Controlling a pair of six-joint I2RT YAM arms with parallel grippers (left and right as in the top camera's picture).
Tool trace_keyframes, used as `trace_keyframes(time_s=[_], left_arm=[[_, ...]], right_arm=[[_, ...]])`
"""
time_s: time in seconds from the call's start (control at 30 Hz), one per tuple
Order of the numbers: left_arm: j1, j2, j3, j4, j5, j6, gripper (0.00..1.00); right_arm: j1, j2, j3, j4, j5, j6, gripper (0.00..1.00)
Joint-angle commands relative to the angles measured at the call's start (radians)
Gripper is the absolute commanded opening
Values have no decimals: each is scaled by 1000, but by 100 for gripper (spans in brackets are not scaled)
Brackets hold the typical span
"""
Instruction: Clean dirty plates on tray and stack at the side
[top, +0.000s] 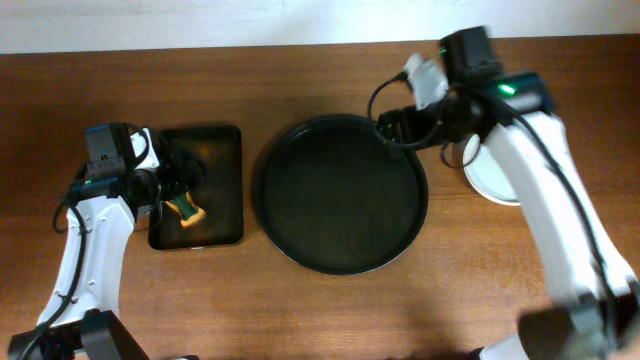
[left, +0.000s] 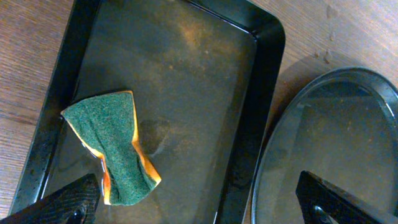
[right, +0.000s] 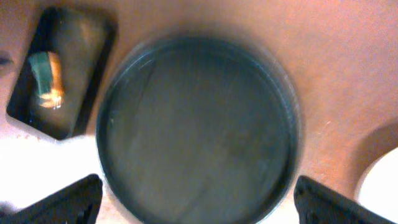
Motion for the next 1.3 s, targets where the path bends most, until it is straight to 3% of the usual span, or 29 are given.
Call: trace_keyframes(time_s=[0.0,0.1,0.13,0.27,0.37,0.47,0.53,0.7,0.83,1.27], left_arm=[[0,-1,-4,1,-6,6,99],[0,-1,-4,1,-6,6,99],[0,-1,-4,1,-6,6,99],[0,-1,-4,1,-6,6,99],[0,-1,-4,1,-6,6,99],[0,-1,-4,1,-6,6,99],[0,-1,-4,1,-6,5,99],[0,-1,-4,2,-6,6,99],[0,-1,-4,1,-6,6,99],[0,-1,-4,1,-6,6,99]], right_arm=[[-4,-311,17,142,136,-10,99],[-8,-577,-53,234,253,-10,99],[-8,-706,-154,299,312,-10,99],[-56,-1187,-698,579,341,-5,99],[-140,-1522,-1167,939,279,14,99],[-157,-1637,-1522,1311,279,87,99],[-156,-1637,-1621,1384,283,131,99],[-156,-1637,-1760,1276,303,133,99],[-156,-1637,-1760,1018,306,134,99],[-156,-1631,-1760,1018,309,134,99]])
